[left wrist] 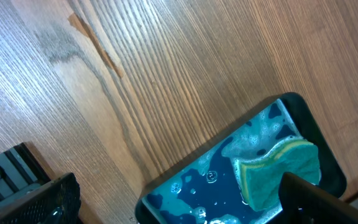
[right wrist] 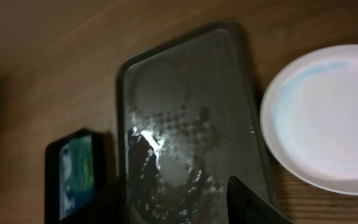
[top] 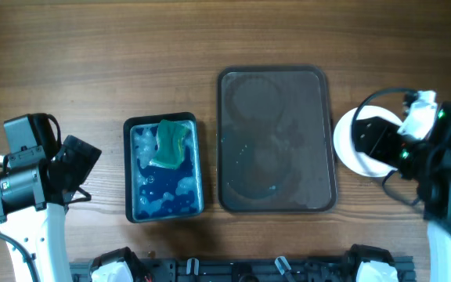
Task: Clean dirty plates on tray and stack at the side
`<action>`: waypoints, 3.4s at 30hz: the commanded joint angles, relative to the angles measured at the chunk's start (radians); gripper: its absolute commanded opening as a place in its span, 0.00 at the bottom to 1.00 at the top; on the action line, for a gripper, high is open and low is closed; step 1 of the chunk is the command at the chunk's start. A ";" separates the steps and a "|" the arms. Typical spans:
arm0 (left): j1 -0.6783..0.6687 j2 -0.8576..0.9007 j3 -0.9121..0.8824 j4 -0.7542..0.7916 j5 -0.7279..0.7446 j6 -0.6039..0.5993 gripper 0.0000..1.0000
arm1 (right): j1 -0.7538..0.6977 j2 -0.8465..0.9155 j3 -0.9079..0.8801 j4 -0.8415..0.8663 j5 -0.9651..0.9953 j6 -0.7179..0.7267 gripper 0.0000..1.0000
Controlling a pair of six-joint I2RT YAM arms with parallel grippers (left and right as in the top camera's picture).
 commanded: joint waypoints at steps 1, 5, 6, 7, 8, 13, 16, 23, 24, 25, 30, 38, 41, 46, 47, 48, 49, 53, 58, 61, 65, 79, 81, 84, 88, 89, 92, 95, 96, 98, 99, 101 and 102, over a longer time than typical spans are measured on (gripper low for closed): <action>0.007 -0.009 0.015 -0.001 -0.006 -0.017 1.00 | 0.092 -0.037 0.011 -0.009 -0.026 -0.062 0.52; 0.007 -0.009 0.015 -0.001 -0.006 -0.017 1.00 | 0.126 -0.035 0.011 -0.010 -0.028 -0.042 1.00; 0.007 -0.009 0.015 0.000 -0.006 -0.017 1.00 | 0.125 -0.032 0.011 -0.008 -0.029 0.002 1.00; 0.007 -0.009 0.015 0.000 -0.006 -0.017 1.00 | 0.125 -0.026 0.011 -0.008 -0.029 0.038 1.00; 0.007 -0.009 0.015 0.000 -0.006 -0.017 1.00 | 0.125 -0.021 0.011 -0.008 -0.028 0.074 1.00; 0.007 -0.009 0.015 0.000 -0.006 -0.017 1.00 | 0.125 0.023 0.011 -0.008 -0.025 0.183 1.00; 0.007 -0.009 0.015 0.000 -0.006 -0.017 1.00 | 0.125 0.061 0.011 -0.008 -0.025 0.234 1.00; 0.007 -0.009 0.015 0.000 -0.006 -0.017 1.00 | 0.131 -0.011 -0.077 0.023 0.072 0.283 1.00; 0.007 -0.009 0.015 -0.001 -0.006 -0.017 1.00 | 0.130 -0.048 -0.100 0.034 0.106 0.287 0.99; 0.007 -0.009 0.015 0.000 -0.006 -0.017 1.00 | 0.131 -0.080 -0.119 0.055 0.124 0.285 1.00; 0.007 -0.009 0.015 -0.001 -0.006 -0.017 1.00 | 0.137 -0.351 -0.327 0.392 0.091 0.098 1.00; 0.007 -0.009 0.015 0.000 -0.006 -0.017 1.00 | 0.143 -0.755 -0.619 0.512 0.177 -0.054 1.00; 0.007 -0.009 0.015 -0.001 -0.006 -0.017 1.00 | 0.143 -0.856 -0.696 0.529 0.248 -0.054 1.00; 0.007 -0.009 0.015 0.000 -0.006 -0.017 1.00 | 0.145 -0.919 -0.808 0.595 0.269 -0.053 1.00; 0.007 -0.009 0.015 -0.001 -0.006 -0.017 1.00 | 0.146 -0.920 -0.829 0.616 0.269 -0.054 1.00; 0.007 -0.009 0.015 0.000 -0.006 -0.017 1.00 | 0.148 -0.920 -0.845 0.636 0.269 -0.053 1.00; 0.007 -0.009 0.015 0.000 -0.006 -0.017 1.00 | 0.151 -0.920 -0.867 0.664 0.269 -0.053 1.00; 0.007 -0.009 0.015 0.000 -0.006 -0.017 1.00 | 0.171 -0.920 -0.966 0.789 0.269 -0.054 1.00; 0.007 -0.009 0.015 -0.001 -0.006 -0.017 1.00 | 0.178 -0.920 -1.079 1.011 0.280 -0.068 1.00; 0.007 -0.009 0.015 0.000 -0.006 -0.017 1.00 | 0.184 -0.920 -1.078 1.014 0.283 -0.059 1.00; 0.007 -0.009 0.015 0.000 -0.006 -0.017 1.00 | 0.192 -0.919 -1.078 1.012 0.284 -0.058 1.00; 0.007 -0.009 0.015 -0.001 -0.006 -0.017 1.00 | 0.192 -0.919 -1.078 1.012 0.284 -0.058 1.00; -0.016 -0.005 0.015 0.000 -0.006 -0.017 1.00 | 0.192 -0.919 -1.078 1.012 0.284 -0.058 1.00; -0.043 -0.001 0.015 0.003 -0.006 -0.017 1.00 | 0.192 -0.919 -1.078 1.012 0.284 -0.059 1.00; -0.069 -0.005 0.015 0.003 -0.006 -0.017 1.00 | 0.192 -0.918 -1.078 1.012 0.284 -0.058 1.00; -0.074 -0.005 0.015 0.003 -0.006 -0.017 1.00 | 0.192 -0.918 -1.078 1.012 0.284 -0.058 1.00; -0.077 -0.006 0.015 0.003 -0.006 -0.017 1.00 | 0.192 -0.918 -1.078 1.012 0.284 -0.058 1.00; -0.079 -0.006 0.015 0.003 -0.006 -0.017 1.00 | 0.192 -0.918 -1.078 1.012 0.284 -0.058 1.00; -0.079 -0.006 0.015 0.004 -0.006 -0.017 1.00 | 0.192 -0.918 -1.078 1.012 0.284 -0.058 1.00; -0.084 -0.006 0.015 0.003 -0.006 -0.017 1.00 | 0.192 -0.918 -1.078 1.012 0.284 -0.059 1.00; -0.093 -0.007 0.014 0.003 -0.006 -0.017 1.00 | 0.192 -0.918 -1.078 1.012 0.284 -0.059 1.00; -0.124 -0.019 0.014 0.004 -0.008 -0.017 1.00 | 0.192 -0.918 -1.078 1.012 0.284 -0.058 1.00; -0.146 -0.031 0.011 0.019 -0.031 -0.017 1.00 | 0.192 -0.918 -1.078 1.012 0.284 -0.059 1.00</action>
